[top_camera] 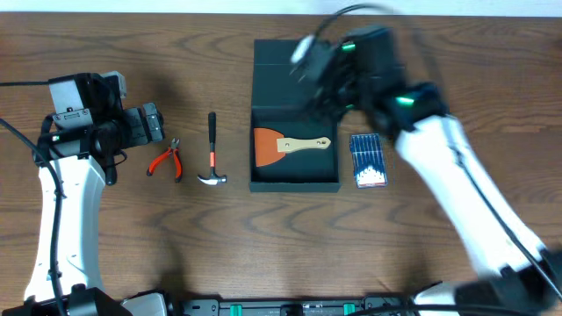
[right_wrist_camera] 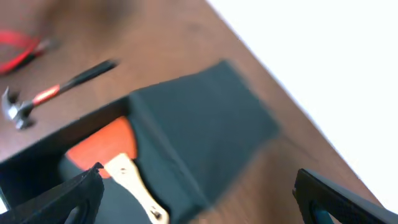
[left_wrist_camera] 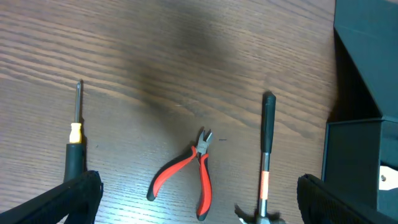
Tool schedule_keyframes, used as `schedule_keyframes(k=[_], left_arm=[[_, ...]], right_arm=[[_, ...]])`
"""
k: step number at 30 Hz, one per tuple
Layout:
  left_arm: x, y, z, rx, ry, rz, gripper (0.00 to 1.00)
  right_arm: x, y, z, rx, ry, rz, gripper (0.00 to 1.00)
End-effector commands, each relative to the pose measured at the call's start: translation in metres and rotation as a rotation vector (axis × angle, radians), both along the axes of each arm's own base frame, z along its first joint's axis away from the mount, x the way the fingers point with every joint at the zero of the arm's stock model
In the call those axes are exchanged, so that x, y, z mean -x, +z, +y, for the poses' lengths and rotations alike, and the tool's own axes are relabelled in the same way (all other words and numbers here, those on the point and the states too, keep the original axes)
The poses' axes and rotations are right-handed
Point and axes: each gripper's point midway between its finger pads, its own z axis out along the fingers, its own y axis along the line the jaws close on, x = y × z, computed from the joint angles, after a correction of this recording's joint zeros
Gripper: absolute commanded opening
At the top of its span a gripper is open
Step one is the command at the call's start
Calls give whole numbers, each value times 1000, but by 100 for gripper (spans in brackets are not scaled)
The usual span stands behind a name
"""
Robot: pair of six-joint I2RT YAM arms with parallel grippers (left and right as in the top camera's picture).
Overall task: Pack container
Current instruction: 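Move the right gripper to the drill bit case and grasp it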
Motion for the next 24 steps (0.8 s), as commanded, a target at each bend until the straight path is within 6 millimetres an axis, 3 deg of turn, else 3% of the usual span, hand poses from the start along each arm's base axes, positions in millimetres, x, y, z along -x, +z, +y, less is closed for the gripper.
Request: schedule_keyframes(k=[1,4,6,8,15,19,24], left_arm=[[-4,4,1,2,-10,-12,98],[-4,4,0,2,-10,-12,98],[-4,4,1,2,-10,-12,98],[-4,4,1,2,-10,-12,98],[-4,4,0,2,-10,-12,98],[-4,4,0,2,-10,-12,98],[-4,4,1,2,-10,-12,98]], right_arm=[[-15,-10,-61,-137,-372,148,93],[-19,-43,-108,-246,-655,324,78],[-13,-74,-135,-288,-852,450,77],[-3,-106,-148,-271,-953,566,77],[18,-180,-135,-78,-919,772,82],[22,-213,-130,12,-912,822,85],[27,-247,-128,86,-873,886,81]])
